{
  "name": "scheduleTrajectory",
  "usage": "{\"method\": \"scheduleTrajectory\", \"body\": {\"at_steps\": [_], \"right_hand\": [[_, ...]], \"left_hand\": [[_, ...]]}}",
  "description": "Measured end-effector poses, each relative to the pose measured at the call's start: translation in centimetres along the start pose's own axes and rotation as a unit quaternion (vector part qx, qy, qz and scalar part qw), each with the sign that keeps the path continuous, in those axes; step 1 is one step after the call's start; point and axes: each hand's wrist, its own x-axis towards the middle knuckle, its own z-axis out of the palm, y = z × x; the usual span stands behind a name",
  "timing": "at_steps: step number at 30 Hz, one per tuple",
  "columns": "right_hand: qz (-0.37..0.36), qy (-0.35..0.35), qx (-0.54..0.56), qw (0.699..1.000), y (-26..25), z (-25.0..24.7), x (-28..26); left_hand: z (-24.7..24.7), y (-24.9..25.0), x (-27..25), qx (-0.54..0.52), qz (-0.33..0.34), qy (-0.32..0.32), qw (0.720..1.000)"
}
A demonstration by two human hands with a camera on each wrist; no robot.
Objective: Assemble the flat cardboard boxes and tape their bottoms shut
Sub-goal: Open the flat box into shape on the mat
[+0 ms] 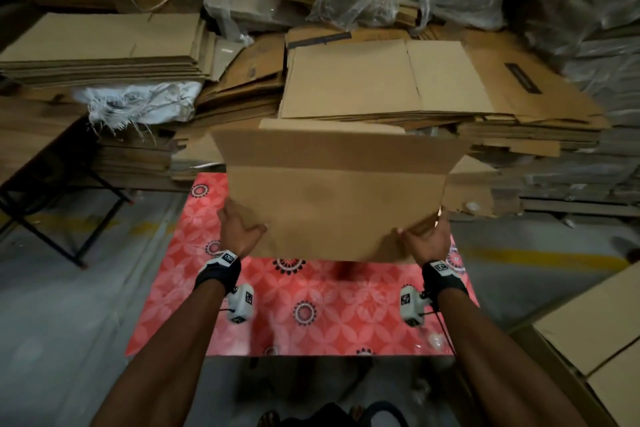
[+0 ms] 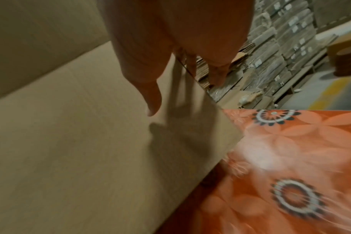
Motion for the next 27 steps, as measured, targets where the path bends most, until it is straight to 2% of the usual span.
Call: {"method": "scheduleTrajectory", "body": {"at_steps": [3,6,9,14,17,19,23,27], "right_hand": [[-0.028,0.026,0.022,0.999,-2.6,-1.1,1.2],[-0.050,0.024,0.028,0.998,-4.3,-2.0,2.5],[-0.058,0.005,-0.007,0.998,-5.2,-2.5,3.2],[-0.035,-0.069,-0.095,0.993,-5.7,-2.2,3.4],[-0.025,-0.125,-0.152,0.980,-5.0,-1.9,3.0],[-0.036,-0.133,-0.178,0.974,-4.2,-1.8,2.5],[-0.058,-0.104,-0.196,0.973,-3.9,-1.8,1.5],[-0.064,-0.051,-0.223,0.971,-3.8,-1.8,-0.5]], "left_hand": [[-1.2,2.9,0.6,0.003,0.068,0.041,0.997],[-2.6,5.0,1.0,-0.001,0.089,0.028,0.996],[-3.3,6.1,1.5,0.035,0.084,-0.004,0.996],[-2.8,5.4,2.2,0.096,0.045,-0.074,0.992],[-2.4,4.0,2.5,0.129,0.062,-0.108,0.984],[-2.3,3.2,2.8,0.162,0.082,-0.119,0.976],[-2.0,2.2,2.9,0.185,0.101,-0.104,0.972],[-2.0,1.7,0.6,0.184,0.096,-0.017,0.978]]}}
